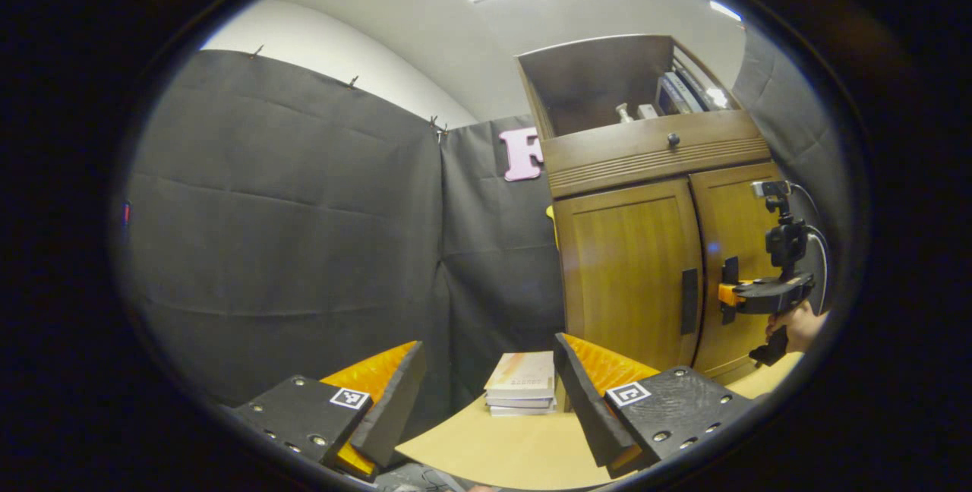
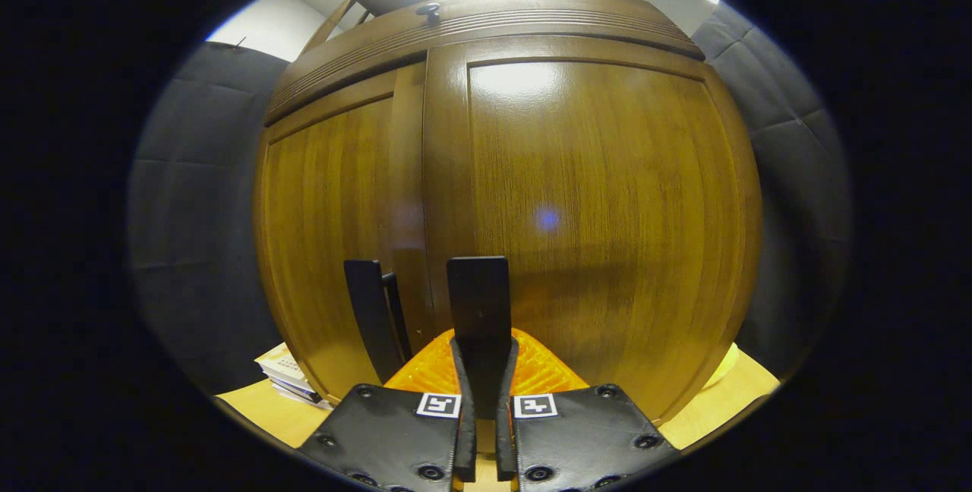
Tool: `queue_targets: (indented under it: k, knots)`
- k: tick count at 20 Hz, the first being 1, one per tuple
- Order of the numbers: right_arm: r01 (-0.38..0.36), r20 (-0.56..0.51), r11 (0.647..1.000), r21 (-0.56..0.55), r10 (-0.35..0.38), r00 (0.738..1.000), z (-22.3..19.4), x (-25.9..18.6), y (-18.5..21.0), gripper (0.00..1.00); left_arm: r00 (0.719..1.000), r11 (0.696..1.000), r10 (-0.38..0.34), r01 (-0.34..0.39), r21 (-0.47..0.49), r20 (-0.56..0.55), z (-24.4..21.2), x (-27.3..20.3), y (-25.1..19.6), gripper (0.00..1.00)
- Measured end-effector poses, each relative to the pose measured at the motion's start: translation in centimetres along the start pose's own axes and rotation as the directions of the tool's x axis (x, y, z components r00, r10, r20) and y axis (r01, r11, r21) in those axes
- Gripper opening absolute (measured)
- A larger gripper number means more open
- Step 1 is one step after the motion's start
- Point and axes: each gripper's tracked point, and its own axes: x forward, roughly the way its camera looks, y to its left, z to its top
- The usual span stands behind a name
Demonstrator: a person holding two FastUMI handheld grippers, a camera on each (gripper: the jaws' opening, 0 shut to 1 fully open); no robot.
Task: Open the right door of the double-door shoe cabinet with the right hand, and open the left door with the left hand.
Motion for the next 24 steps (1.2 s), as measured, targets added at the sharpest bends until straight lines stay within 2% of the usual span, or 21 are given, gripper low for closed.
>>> queue_targets:
  k: [11, 24]
  knots:
    - [-0.035, -0.021, 0.999, 0.003, 0.035, 0.999, 0.0, -6.3, -1.0, 0.12, 0.997, 0.998, -0.066, 0.066, -0.02, 0.037, 1.5, -0.5, -0.4, 0.99]
    - [0.028, -0.027, 1.0, 0.0, -0.028, 0.999, 0.3, -14.4, -5.3, 0.12, 0.978, 0.979, -0.193, 0.197, -0.048, 0.085, 3.4, -1.1, -0.8, 0.98]
